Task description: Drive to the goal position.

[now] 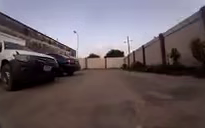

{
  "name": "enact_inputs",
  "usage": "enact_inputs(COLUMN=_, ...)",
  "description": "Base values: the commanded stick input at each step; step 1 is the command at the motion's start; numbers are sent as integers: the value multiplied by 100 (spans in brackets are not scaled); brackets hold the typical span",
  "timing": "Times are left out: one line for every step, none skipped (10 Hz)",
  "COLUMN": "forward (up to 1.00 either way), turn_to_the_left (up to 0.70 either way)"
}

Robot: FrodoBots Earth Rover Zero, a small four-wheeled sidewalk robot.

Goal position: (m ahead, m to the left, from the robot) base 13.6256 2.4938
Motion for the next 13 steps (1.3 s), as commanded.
enact_inputs(forward=100, turn_to_the_left=0)
enact_inputs(forward=100, turn_to_the_left=0)
enact_inputs(forward=100, turn_to_the_left=0)
enact_inputs(forward=100, turn_to_the_left=0)
enact_inputs(forward=100, turn_to_the_left=0)
enact_inputs(forward=100, turn_to_the_left=0)
enact_inputs(forward=100, turn_to_the_left=0)
enact_inputs(forward=100, turn_to_the_left=0)
enact_inputs(forward=100, turn_to_the_left=0)
enact_inputs(forward=100, turn_to_the_left=0)
enact_inputs(forward=100, turn_to_the_left=0)
enact_inputs(forward=100, turn_to_the_left=0)
enact_inputs(forward=100, turn_to_the_left=0)
